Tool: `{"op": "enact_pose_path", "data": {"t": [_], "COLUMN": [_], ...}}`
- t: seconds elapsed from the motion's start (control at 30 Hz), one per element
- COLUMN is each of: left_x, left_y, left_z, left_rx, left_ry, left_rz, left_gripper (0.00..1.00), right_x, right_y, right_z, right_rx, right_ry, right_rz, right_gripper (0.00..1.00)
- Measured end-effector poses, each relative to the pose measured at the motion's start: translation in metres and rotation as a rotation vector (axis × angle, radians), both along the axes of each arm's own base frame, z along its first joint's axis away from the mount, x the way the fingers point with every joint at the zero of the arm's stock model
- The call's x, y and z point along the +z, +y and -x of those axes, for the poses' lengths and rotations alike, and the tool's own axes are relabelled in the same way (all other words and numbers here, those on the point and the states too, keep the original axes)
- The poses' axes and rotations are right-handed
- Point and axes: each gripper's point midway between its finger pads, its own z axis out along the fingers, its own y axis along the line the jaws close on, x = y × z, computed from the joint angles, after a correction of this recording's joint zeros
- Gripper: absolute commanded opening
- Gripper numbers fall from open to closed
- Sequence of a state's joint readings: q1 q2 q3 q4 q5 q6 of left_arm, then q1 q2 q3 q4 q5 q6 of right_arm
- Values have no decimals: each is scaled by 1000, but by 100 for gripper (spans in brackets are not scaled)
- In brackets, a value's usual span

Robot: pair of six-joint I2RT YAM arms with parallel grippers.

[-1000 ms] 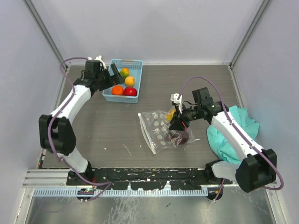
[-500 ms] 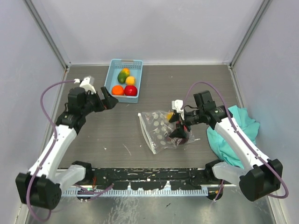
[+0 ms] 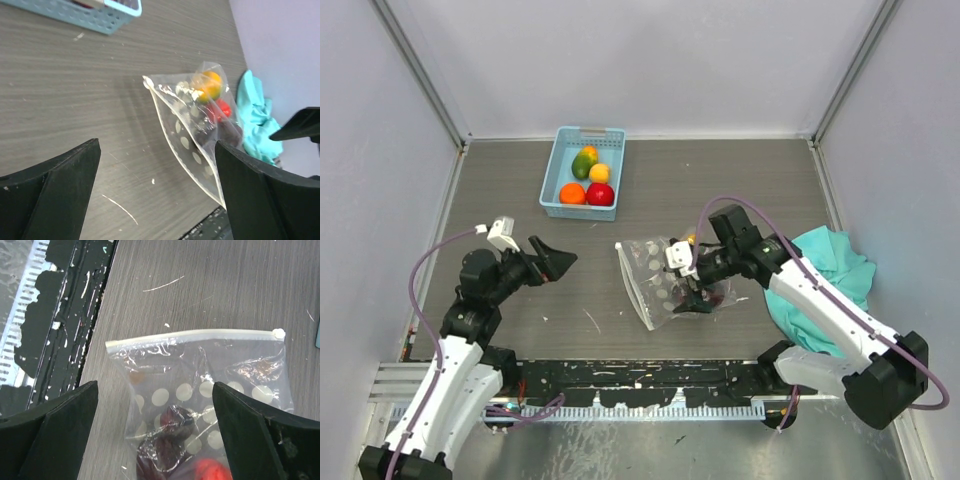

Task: Open the zip-top bag and remove the fake food
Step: Open the zipper of the food storage bag at the center of the board.

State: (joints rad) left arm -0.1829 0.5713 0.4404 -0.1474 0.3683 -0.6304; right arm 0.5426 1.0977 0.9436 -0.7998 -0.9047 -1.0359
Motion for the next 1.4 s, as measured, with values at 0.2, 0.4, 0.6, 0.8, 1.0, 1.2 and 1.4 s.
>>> {"op": "enact_pose_path", "data": {"t": [0.2,0.4,0.6,0.8,1.0,1.2,1.4], "left_x": [-9,-18,-41,-54,-68,-80,-76], "left_y": [-10,-18,-34,-56,-73,-73,-63], "left_z": [17,29,43,57,60,57,53], "left_rx": [-26,-46,-91,-155,-181,-154,-95], "left_ry": [45,81,149,190,231,265,237], "left_rz": [127,208,239,221,186,158,151], "left_gripper": [92,88,88,81,69,67,68], "right_x": [-13,-33,-41,-51,-40,-14,-33], "right_y": [21,26,27,24,48,94,101], "right_z": [-9,-33,-60,-76,-63,-59,-57], "right_rx": [-93,-284,-467,-591,-561,-541,-616], "right_ry": [44,112,144,142,158,147,120], "right_rz": [73,153,204,256,246,203,262], "right_gripper": [98,96,92,89,87,87,90]}}
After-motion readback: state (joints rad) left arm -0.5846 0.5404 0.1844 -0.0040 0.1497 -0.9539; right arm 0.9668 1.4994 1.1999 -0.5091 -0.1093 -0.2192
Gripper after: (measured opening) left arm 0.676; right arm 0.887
